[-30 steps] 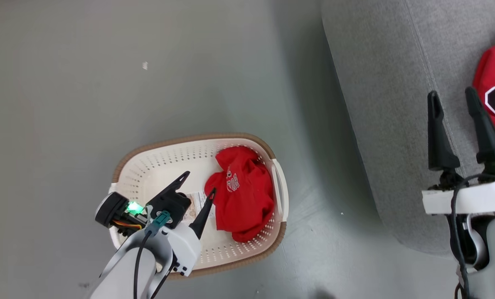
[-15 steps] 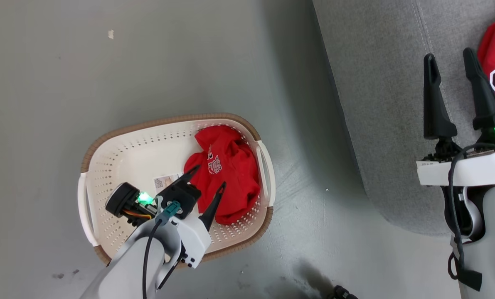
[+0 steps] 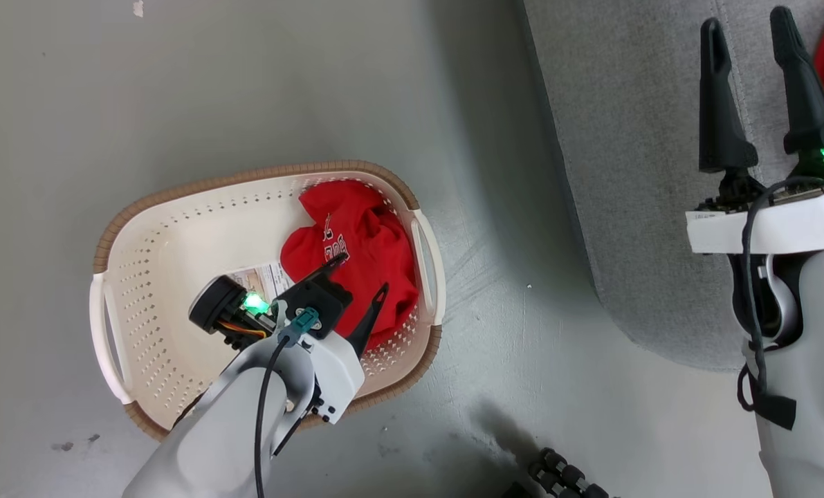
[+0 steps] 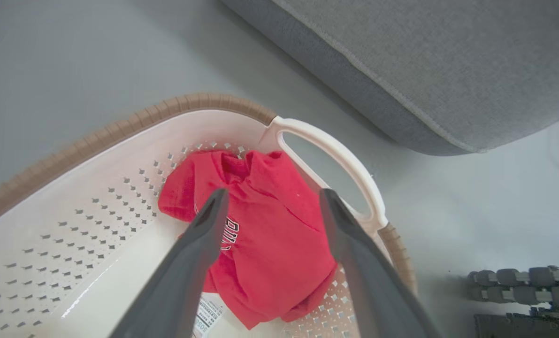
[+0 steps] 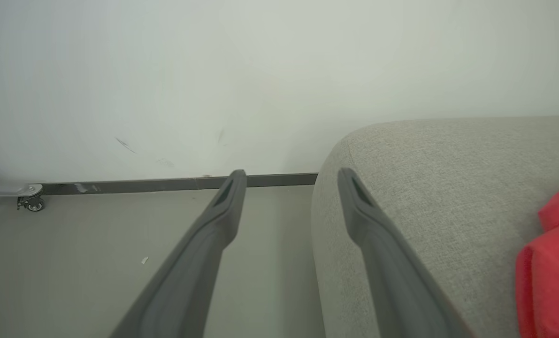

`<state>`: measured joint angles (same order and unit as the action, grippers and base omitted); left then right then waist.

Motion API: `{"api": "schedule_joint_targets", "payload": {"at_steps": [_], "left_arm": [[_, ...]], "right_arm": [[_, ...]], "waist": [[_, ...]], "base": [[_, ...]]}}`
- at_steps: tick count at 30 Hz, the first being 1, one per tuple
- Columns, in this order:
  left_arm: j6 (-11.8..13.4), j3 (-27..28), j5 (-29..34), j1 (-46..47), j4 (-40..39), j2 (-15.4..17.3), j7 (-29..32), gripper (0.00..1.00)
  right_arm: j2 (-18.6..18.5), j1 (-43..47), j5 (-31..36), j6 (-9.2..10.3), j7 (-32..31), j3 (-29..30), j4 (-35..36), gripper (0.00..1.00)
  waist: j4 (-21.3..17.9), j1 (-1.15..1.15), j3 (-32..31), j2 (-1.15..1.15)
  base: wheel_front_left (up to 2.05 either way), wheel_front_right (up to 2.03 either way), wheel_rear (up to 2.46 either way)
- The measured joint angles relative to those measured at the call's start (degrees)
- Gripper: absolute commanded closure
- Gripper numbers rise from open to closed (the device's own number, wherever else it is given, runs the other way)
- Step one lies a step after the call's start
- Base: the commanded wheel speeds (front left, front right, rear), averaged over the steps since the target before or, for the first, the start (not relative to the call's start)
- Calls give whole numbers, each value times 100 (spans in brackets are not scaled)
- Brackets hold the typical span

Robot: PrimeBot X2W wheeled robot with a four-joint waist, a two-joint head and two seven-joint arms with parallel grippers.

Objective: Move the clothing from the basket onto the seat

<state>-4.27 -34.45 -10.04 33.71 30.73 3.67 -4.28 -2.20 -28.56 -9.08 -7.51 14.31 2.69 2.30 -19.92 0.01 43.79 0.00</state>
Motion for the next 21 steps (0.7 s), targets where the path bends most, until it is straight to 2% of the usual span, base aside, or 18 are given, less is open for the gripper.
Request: {"api": "schedule_joint_targets", "payload": {"at_steps": [16,21], "left_arm": [[-45,-127,-222,268,521,-23,178,0],[-41,-15,-542,333,679,-31,316,0]], "right_arm": [[-1,-693,-102,0,14,-176,-297,0],[-1,-750,-196,1,14,-201,-321,0]], "waist": [[-149,0,448,0],[-219,0,534,0]], "base": [[0,0,0],[0,0,0]]}}
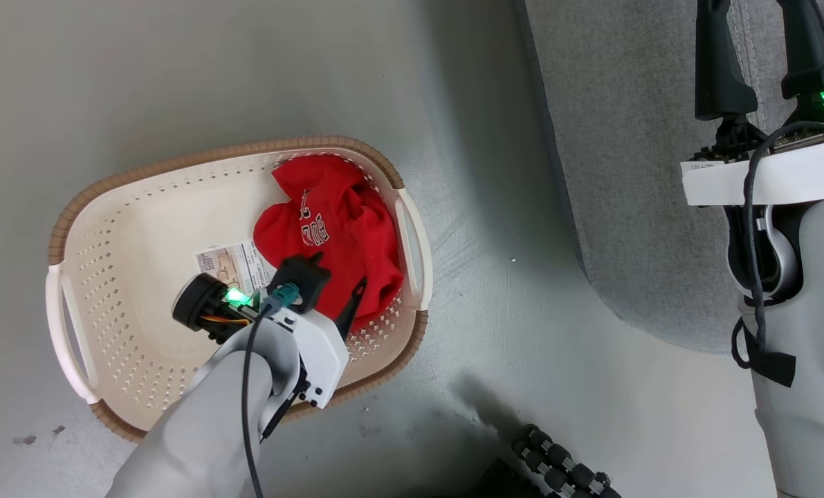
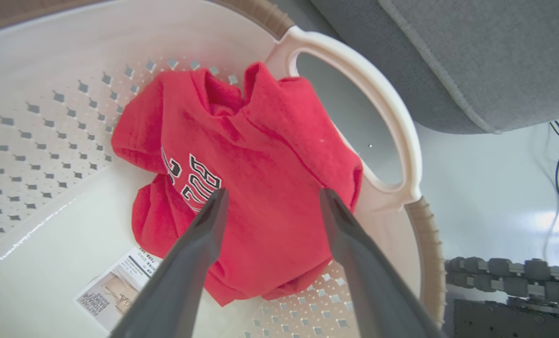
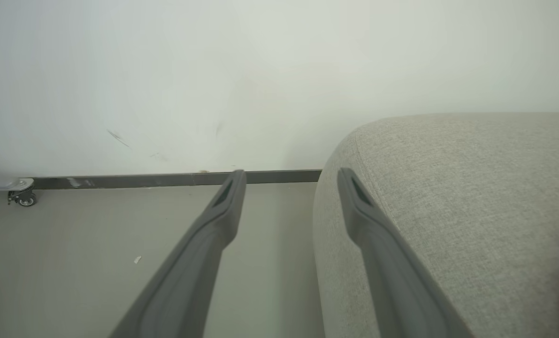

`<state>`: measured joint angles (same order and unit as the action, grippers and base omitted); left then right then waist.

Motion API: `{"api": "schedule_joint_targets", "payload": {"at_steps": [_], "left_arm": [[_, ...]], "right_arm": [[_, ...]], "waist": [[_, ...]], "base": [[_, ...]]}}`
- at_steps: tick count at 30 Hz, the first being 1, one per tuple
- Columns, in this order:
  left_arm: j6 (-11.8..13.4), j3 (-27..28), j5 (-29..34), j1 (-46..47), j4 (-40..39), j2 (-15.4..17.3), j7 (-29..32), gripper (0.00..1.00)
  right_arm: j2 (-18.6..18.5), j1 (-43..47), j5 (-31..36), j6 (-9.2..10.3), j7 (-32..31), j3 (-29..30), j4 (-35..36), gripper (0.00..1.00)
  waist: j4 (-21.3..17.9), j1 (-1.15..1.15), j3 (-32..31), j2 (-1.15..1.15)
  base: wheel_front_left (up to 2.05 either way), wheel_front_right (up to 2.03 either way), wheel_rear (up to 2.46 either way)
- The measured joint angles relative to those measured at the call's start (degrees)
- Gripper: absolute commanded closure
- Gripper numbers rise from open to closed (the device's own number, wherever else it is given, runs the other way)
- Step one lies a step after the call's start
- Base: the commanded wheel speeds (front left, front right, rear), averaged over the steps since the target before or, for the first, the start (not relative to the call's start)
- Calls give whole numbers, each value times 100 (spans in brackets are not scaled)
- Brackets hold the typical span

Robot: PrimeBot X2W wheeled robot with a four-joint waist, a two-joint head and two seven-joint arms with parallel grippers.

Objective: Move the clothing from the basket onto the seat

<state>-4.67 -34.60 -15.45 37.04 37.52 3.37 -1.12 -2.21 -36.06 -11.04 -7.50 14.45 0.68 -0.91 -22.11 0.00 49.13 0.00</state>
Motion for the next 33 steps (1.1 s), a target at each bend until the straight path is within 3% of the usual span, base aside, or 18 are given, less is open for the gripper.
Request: {"api": "schedule_joint_targets", "payload": {"at_steps": [14,24,33], "left_arm": [[-8,2,-1692,1,-136,1,410,0],[0,-337,-1807,195,-410,0,404,0],[60,-658,-2457,255,-709,-1,424,0]], "right_arm": [[0,-91,-11,0,0,-20,-144,0],[0,-91,-9,0,0,48,-187,0],[-1,-204,-8,-1,0,34,-207,0]], "waist": [[-147,0,94,0],[-108,0,54,0],[-53,0,18,0]], "base": [[0,0,0],[0,0,0],[0,0,0]]}}
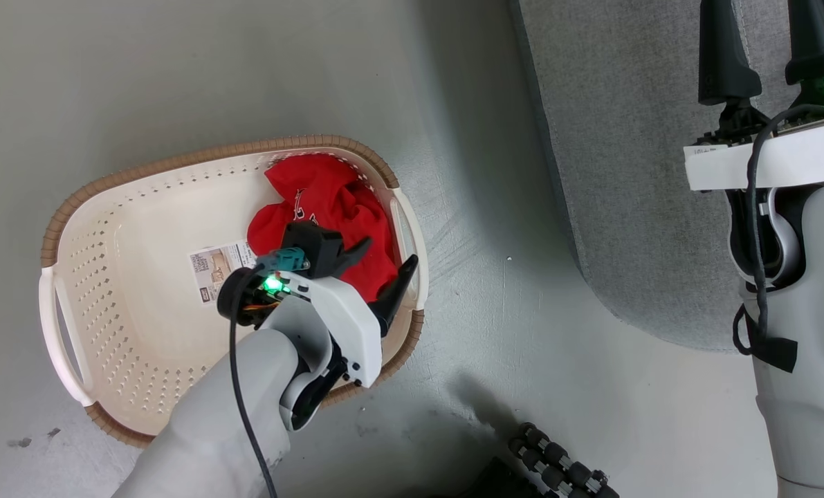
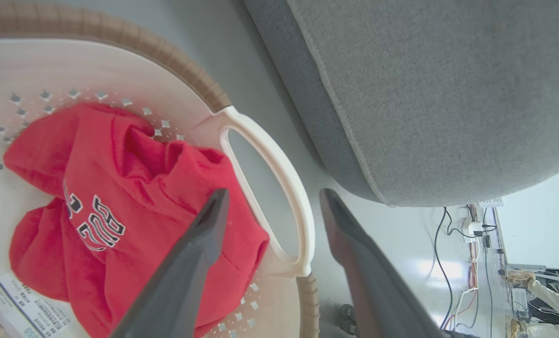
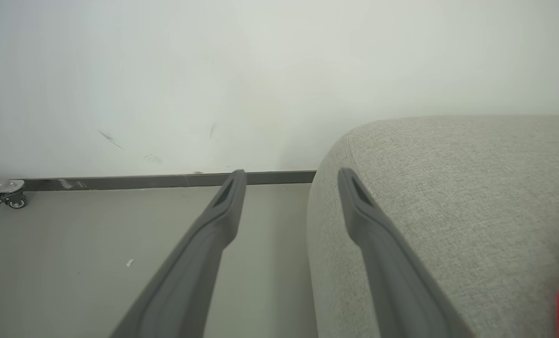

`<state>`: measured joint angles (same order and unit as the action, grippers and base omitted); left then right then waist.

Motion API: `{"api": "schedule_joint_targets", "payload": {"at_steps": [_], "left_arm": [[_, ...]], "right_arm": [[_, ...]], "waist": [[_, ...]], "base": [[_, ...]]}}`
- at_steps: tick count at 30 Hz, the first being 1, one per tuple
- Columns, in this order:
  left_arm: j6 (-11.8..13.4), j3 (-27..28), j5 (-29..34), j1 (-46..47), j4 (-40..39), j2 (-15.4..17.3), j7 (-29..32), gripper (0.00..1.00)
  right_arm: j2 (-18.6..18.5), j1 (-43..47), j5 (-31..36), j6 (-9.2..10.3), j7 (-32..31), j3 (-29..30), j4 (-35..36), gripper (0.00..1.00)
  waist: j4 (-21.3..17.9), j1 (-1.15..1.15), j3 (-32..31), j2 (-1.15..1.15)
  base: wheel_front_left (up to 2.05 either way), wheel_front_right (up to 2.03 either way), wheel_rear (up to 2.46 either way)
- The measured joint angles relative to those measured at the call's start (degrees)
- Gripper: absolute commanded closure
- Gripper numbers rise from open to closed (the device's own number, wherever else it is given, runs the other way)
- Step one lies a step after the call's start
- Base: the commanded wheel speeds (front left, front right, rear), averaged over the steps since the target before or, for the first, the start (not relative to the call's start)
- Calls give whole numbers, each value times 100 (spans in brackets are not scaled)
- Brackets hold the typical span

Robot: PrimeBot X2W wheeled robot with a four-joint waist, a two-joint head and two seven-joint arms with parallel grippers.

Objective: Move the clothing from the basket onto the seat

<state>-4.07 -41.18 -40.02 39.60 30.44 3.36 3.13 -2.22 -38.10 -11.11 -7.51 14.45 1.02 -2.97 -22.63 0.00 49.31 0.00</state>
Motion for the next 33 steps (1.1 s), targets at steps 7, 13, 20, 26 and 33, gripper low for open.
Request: {"api": "schedule_joint_targets", "payload": {"at_steps": [7,13,20,26,33], "left_arm": [[357,-231,18,2,155,1,81,0],[699,-232,140,124,375,4,27,0],[907,-214,99,249,433,5,-19,0],[1073,-305,66,259,552,1,-73,0],[1172,-368,89,375,662,9,-225,100]], "right_arm": [[0,3,1,0,1,-9,-36,0],[0,5,12,0,1,-15,-33,0],[0,8,-1,0,1,-16,-36,0],[0,8,-41,0,1,-92,-37,0],[1,8,-42,0,1,-60,-54,0]], "waist": [[-12,0,18,0],[-48,0,49,0],[-124,0,110,0],[-179,0,127,0],[-208,0,111,0]], "base": [[0,0,0],[0,0,0],[0,0,0],[0,0,0],[0,0,0]]}}
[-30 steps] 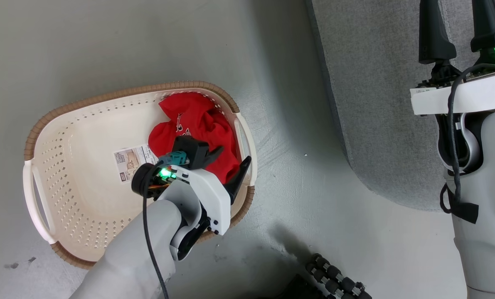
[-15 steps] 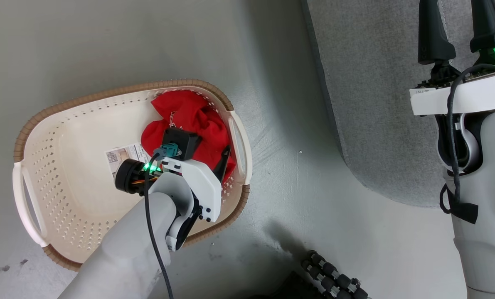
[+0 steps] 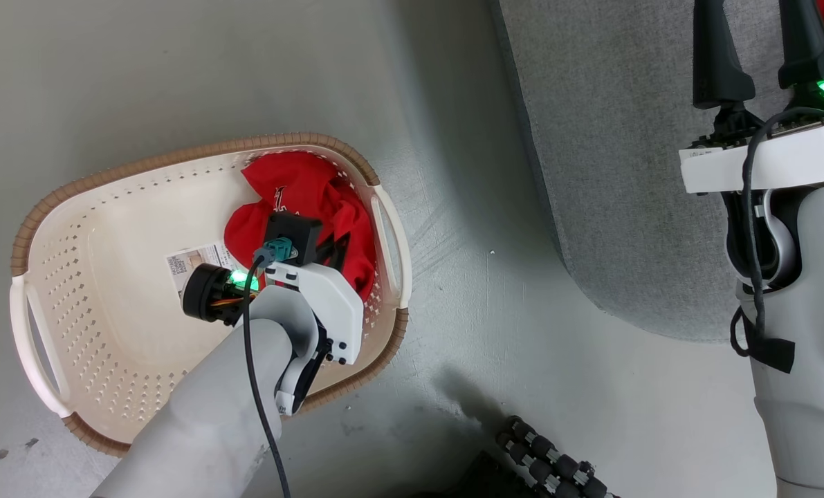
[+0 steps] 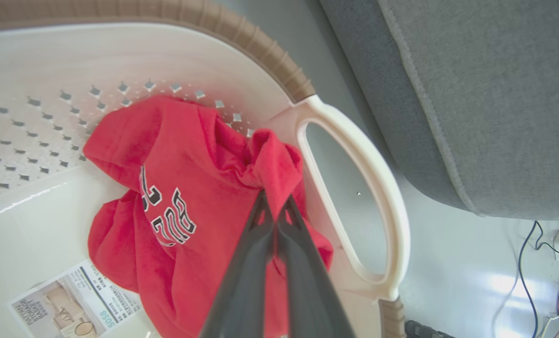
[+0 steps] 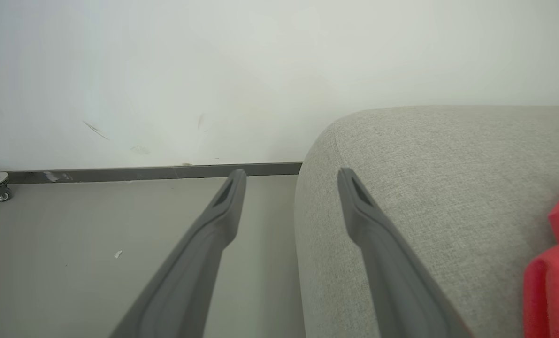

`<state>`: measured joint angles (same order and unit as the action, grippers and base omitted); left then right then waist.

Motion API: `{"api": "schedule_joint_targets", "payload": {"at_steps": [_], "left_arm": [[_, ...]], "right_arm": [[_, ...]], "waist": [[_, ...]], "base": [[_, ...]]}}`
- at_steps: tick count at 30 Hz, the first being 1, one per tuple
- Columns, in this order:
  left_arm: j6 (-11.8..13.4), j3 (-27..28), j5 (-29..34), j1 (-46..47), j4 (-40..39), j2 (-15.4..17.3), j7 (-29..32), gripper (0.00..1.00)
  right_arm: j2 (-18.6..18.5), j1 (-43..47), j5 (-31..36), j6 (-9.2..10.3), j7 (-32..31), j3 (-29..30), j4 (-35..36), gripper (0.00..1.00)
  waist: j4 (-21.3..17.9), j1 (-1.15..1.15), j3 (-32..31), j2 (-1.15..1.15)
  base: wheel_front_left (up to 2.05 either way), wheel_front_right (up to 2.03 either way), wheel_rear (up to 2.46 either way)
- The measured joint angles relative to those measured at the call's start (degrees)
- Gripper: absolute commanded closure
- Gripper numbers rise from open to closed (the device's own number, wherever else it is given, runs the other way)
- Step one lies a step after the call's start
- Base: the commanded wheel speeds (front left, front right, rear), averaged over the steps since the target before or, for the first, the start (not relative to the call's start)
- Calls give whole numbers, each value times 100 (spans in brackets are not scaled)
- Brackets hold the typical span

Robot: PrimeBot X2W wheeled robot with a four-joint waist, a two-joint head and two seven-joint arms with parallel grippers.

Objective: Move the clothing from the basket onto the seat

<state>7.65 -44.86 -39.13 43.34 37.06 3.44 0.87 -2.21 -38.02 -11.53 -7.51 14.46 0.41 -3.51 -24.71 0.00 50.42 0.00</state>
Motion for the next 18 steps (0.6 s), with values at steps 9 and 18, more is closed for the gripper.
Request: {"api": "schedule_joint_targets", "payload": {"at_steps": [9,18], "left_arm": [[25,-125,111,113,5,-1,-235,100],[15,-208,470,253,-281,218,-668,100]], "right_arm": [[0,2,80,0,0,88,-12,0],[-1,1,235,1,0,174,-15,0]], "waist": [[83,0,-109,0],[284,0,-294,0]], "base": [[0,0,0],[0,0,0]]}}
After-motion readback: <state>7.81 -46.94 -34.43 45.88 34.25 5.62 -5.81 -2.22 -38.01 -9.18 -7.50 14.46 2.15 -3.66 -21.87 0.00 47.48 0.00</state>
